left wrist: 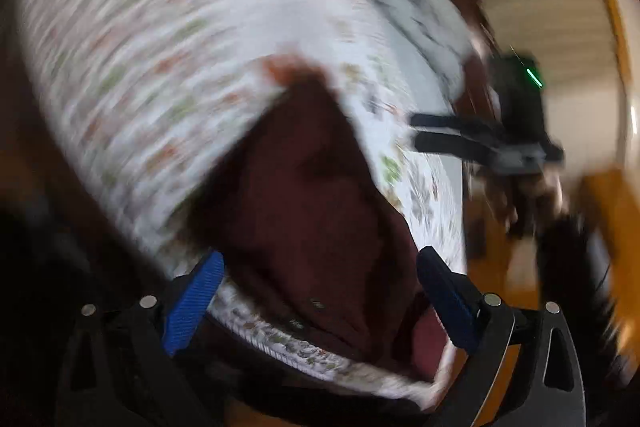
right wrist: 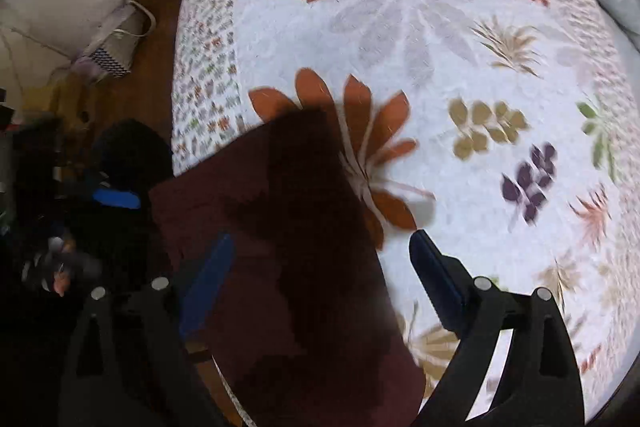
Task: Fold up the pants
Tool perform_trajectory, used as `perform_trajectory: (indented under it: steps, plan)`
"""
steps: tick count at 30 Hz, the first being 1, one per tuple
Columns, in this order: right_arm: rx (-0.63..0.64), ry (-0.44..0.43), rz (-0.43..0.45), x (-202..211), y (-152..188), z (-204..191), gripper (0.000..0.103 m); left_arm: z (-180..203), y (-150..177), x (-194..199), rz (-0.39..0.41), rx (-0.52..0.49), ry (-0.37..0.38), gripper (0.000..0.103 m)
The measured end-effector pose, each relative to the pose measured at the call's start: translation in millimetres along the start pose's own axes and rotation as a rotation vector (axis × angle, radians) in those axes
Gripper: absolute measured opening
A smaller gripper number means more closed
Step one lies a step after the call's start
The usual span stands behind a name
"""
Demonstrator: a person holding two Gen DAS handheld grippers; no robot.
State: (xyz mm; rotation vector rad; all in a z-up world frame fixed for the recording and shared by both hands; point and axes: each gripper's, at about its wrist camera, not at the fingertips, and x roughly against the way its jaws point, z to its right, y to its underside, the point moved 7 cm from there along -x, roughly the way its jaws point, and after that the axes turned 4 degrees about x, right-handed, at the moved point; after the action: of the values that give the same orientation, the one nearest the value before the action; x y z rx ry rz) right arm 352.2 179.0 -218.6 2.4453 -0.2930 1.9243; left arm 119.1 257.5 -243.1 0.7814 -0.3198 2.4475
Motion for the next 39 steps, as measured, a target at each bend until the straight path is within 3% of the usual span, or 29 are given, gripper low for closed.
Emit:
perform_trajectory:
  steps: [3,7,10,16,22,25,29,34,39]
  plan:
    - [-0.037,-0.124,-0.011,-12.4,-13.3,6.8,0.089,-18.8,-3.8,-1.8,0.024,0.090,0.037,0.098]
    - [-0.051,-0.210,-0.050,-30.4,-21.6,5.5,0.089,-41.6,-3.9,-10.5,0.016,0.286,0.134,0.098]
    - [-0.058,-0.245,-0.061,-43.4,-24.8,3.5,0.089,-53.9,0.7,-20.4,-0.006,0.365,0.143,0.098]
    - [-0.043,-0.276,-0.074,-56.0,-30.4,-0.2,0.089,-55.6,8.7,-38.9,-0.050,0.404,0.156,0.099]
    - [-0.020,-0.307,-0.085,-66.1,-34.1,-5.6,0.089,-40.4,14.0,-37.0,-0.062,0.383,0.082,0.099]
    - [-0.009,-0.319,-0.087,-68.6,-34.2,-6.6,0.089,-23.2,13.0,-33.0,-0.061,0.355,0.098,0.099]
    - [-0.003,-0.327,-0.083,-72.9,-35.0,-7.5,0.089,-28.8,11.1,-42.4,-0.065,0.391,0.079,0.099]
    - [0.012,-0.342,-0.092,-80.0,-36.4,-12.1,0.091,-20.1,13.3,-43.7,-0.046,0.300,0.033,0.093]
    - [0.023,-0.349,-0.105,-85.2,-38.2,-15.0,0.091,-27.3,17.5,-30.8,-0.012,0.327,0.046,0.086]
